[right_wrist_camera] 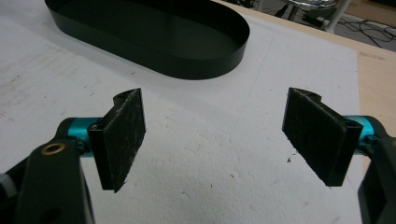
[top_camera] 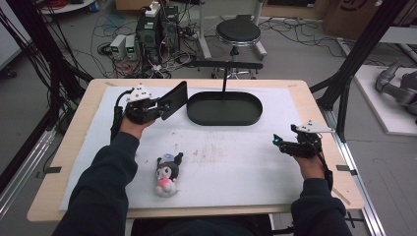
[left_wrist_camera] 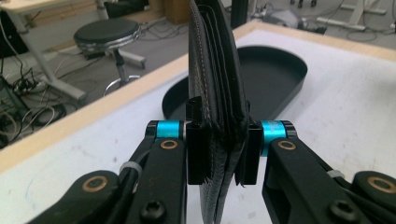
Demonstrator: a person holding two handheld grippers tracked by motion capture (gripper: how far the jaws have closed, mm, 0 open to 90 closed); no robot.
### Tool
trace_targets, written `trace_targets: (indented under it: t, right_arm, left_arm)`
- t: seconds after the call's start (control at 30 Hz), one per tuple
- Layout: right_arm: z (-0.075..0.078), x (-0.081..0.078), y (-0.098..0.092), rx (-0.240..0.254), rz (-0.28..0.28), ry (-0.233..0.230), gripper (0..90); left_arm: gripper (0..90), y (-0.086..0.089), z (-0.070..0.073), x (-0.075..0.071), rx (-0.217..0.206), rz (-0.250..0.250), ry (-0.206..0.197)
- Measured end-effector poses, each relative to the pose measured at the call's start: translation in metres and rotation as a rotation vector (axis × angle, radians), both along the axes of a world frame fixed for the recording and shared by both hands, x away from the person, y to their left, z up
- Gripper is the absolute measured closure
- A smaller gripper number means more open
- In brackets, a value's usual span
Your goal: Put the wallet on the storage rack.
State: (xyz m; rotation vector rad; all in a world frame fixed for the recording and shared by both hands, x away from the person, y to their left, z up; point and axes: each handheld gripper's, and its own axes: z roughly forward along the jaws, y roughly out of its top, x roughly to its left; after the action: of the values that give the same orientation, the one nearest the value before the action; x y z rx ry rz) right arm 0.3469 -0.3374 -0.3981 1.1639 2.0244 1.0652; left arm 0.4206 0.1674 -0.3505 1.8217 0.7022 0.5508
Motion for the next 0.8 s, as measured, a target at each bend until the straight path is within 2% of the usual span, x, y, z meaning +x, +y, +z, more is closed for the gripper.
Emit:
trace_targets:
  t: [0.07, 0.13, 0.37, 0.47, 0.6, 0.7, 0.8]
  right_arm:
    - [0.000, 0.000, 0.000, 0.002, 0.002, 0.000, 21.8]
    - [0.000, 0.001, 0.000, 0.006, 0.001, 0.000, 21.8]
    - [0.001, 0.001, 0.000, 0.015, -0.001, -0.006, 21.8]
    - [0.001, 0.000, -0.001, 0.021, -0.002, -0.006, 21.8]
    - [0.001, 0.001, -0.001, 0.023, 0.003, -0.005, 21.8]
    - [0.000, 0.001, -0.001, 0.024, 0.006, -0.006, 21.8]
    - [0.000, 0.001, -0.002, 0.029, 0.006, -0.006, 21.8]
  left_arm:
    - [77.5, -0.005, 0.003, 0.007, 0.009, -0.021, -0.007]
    - [77.5, -0.013, 0.004, 0.013, 0.037, -0.040, -0.016]
    - [77.5, -0.048, 0.001, 0.038, 0.097, -0.084, 0.000]
    - [77.4, -0.062, -0.003, 0.050, 0.090, -0.092, 0.012]
    - [77.2, -0.080, -0.011, 0.064, 0.104, -0.101, 0.042]
    - [76.9, -0.090, -0.022, 0.071, 0.106, -0.089, 0.062]
    - [76.9, -0.096, -0.034, 0.078, 0.126, -0.071, 0.076]
